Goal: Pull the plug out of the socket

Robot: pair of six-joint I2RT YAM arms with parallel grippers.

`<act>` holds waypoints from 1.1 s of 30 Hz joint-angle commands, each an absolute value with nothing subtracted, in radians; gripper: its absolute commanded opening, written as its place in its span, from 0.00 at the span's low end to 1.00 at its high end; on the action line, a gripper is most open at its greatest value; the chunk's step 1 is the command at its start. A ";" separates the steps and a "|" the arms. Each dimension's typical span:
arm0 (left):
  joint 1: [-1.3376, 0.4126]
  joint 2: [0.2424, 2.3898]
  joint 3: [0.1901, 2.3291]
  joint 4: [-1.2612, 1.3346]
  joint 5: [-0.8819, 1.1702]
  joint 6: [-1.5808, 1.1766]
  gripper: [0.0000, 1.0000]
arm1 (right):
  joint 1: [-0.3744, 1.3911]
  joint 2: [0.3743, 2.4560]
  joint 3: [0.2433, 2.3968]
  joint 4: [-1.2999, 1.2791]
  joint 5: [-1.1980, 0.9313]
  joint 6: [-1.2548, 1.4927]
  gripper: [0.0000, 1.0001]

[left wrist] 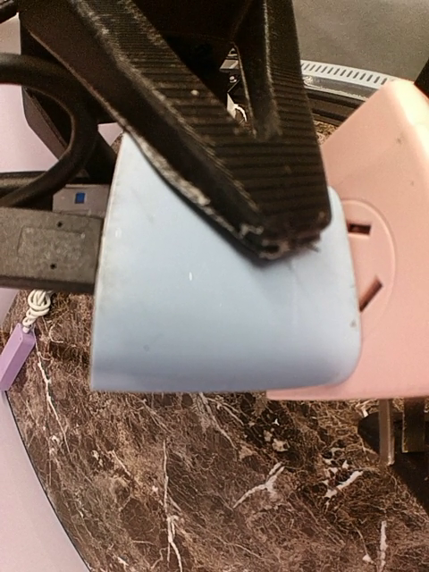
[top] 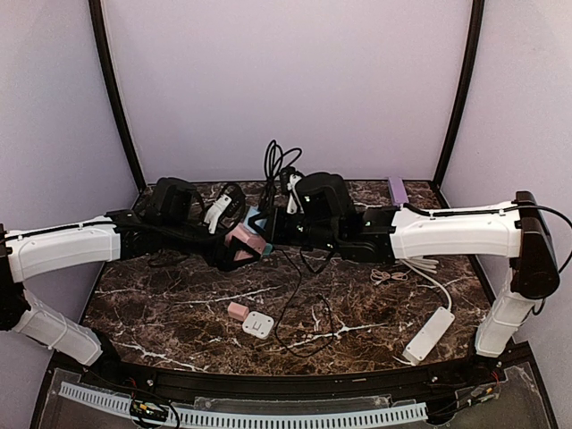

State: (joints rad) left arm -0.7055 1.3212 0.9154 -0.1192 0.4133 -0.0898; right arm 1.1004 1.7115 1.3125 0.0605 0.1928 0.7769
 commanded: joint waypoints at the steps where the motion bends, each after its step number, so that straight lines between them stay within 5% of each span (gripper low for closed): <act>1: -0.724 1.291 0.913 -0.076 0.455 -0.066 0.01 | 1.118 1.693 1.305 0.116 0.232 0.735 0.00; 7: -0.723 1.296 0.924 -0.091 0.456 -0.065 0.06 | 1.163 1.691 1.324 0.070 0.328 0.674 0.00; 12: -0.724 1.283 0.926 -0.114 0.408 -0.042 0.77 | 1.170 1.694 1.341 0.030 0.378 0.688 0.00; 15: -0.724 1.268 0.920 -0.116 0.390 -0.027 0.92 | 1.169 1.701 1.353 0.029 0.373 0.687 0.00; 24: -0.743 1.236 0.913 -0.140 0.299 0.040 0.99 | 1.170 1.726 1.385 0.012 0.353 0.683 0.00; 33: -0.744 1.279 0.940 -0.175 0.297 0.031 0.90 | 1.171 1.732 1.397 0.010 0.358 0.678 0.00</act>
State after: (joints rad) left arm -0.7391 1.2636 0.9157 -0.1299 0.3191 0.0204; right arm 1.1633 1.7309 1.3502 -0.0517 0.3378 0.6880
